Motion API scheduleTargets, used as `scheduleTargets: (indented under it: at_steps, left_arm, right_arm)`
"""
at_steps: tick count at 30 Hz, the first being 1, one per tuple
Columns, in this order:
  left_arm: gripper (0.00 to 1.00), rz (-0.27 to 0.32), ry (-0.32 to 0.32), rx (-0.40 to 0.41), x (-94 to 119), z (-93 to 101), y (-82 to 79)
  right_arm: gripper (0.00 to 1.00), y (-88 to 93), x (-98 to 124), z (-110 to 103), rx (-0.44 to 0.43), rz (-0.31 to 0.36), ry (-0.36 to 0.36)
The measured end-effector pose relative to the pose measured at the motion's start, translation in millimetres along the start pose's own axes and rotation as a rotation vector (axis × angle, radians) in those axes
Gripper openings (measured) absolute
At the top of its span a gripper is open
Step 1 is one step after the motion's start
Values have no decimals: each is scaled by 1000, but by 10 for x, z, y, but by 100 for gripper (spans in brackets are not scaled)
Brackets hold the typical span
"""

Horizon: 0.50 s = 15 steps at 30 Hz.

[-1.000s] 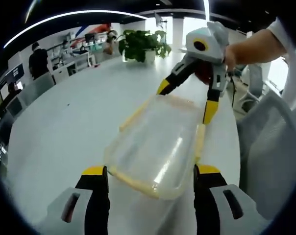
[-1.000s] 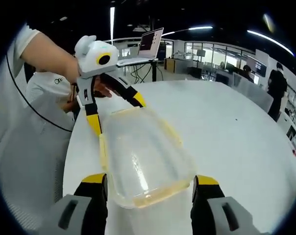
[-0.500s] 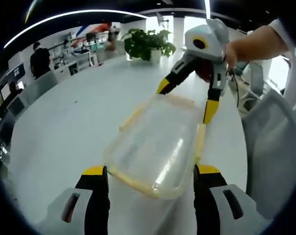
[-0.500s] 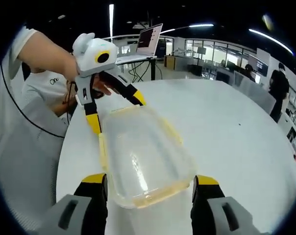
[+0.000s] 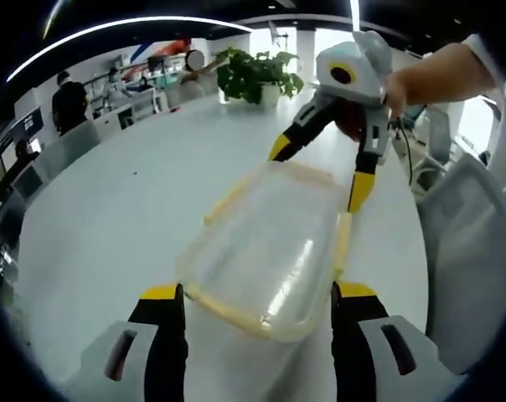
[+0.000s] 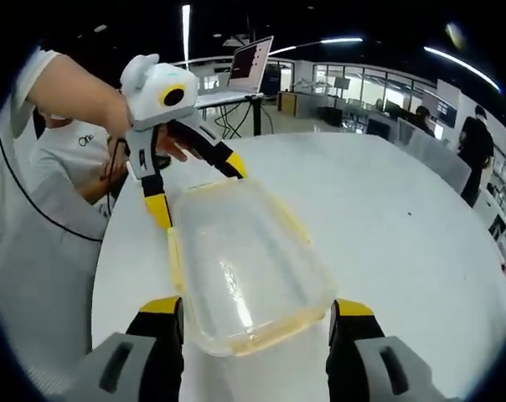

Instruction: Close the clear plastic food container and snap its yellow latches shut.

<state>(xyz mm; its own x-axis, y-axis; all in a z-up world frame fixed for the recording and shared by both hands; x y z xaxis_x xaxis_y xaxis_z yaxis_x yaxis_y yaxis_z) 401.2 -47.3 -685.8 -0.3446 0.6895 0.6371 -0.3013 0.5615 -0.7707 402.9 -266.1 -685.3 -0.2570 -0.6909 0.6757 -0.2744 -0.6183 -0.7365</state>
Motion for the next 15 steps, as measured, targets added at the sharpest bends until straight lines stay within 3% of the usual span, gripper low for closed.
scheduleTargets:
  at_steps: [11,15]
  left_arm:
    - [72,-5,-15,16,59,25,37]
    - [77,8,-24,27,79,41,5]
  right_arm:
    - [69,26,59,-33,16,-22,1]
    - [76,-13,93,-16,-3,-4,15]
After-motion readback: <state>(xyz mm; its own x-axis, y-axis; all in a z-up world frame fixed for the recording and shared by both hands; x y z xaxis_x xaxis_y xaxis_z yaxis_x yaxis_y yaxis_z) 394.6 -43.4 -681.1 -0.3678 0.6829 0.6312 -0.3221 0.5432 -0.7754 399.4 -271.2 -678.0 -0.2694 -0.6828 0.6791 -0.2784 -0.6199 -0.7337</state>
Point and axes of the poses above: the point that each gripper's makers call its tool centre point, and the gripper's own axes: x roughly backward along the fingers, z roughly to its right, y roughly out of its underside, the point moved 9 cm from there along x, roughly backward along the fingers, and after that the axes turned 2 degrees about z, right-handed, at the moved point
